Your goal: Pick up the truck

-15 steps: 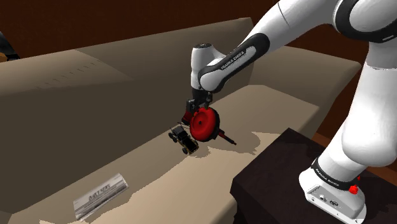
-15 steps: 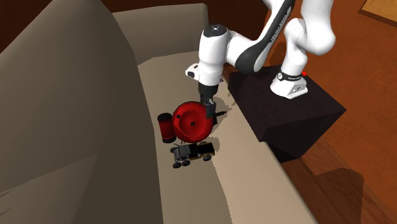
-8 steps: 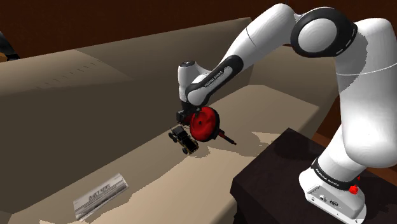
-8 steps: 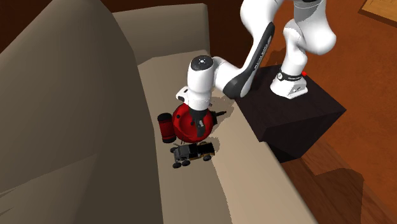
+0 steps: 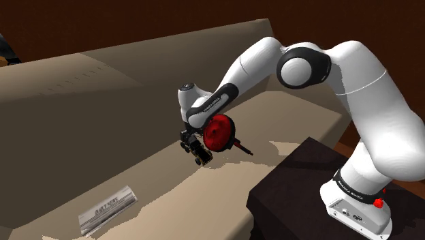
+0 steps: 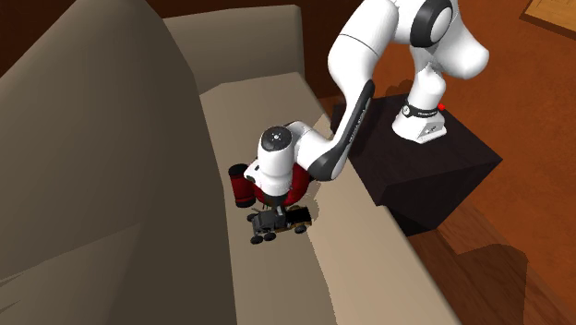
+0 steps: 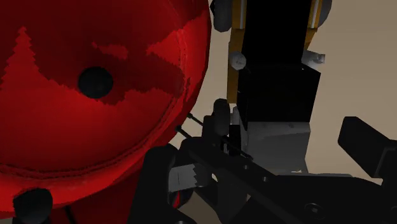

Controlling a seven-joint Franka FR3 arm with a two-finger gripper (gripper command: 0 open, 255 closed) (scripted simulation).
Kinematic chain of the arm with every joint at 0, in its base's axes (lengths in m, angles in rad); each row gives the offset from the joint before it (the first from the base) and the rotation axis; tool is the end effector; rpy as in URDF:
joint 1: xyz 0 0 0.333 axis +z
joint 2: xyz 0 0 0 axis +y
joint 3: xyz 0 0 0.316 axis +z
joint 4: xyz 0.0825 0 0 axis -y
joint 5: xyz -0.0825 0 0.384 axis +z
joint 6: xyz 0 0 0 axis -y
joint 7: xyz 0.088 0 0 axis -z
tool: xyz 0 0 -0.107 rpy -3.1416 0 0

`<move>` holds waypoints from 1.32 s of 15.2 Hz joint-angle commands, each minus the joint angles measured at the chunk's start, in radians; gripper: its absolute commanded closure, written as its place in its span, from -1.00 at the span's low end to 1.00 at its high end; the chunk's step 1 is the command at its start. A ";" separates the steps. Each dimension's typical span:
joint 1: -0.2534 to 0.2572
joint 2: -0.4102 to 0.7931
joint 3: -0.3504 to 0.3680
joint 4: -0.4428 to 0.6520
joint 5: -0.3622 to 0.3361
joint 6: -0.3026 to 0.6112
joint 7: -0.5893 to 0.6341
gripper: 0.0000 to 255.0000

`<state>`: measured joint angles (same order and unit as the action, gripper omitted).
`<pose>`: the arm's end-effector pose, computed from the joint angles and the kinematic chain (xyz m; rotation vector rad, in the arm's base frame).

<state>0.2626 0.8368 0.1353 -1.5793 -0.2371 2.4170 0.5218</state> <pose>0.6464 0.2571 0.1480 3.0950 0.0127 0.0578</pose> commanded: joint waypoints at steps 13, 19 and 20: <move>0.014 0.095 -0.013 0.059 -0.010 0.035 0.010 1.00; 0.011 0.088 -0.011 0.058 -0.009 0.029 0.007 1.00; 0.010 0.076 -0.010 0.053 -0.008 0.023 0.006 1.00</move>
<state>0.2761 0.9241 0.1245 -1.5238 -0.2458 2.4447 0.5305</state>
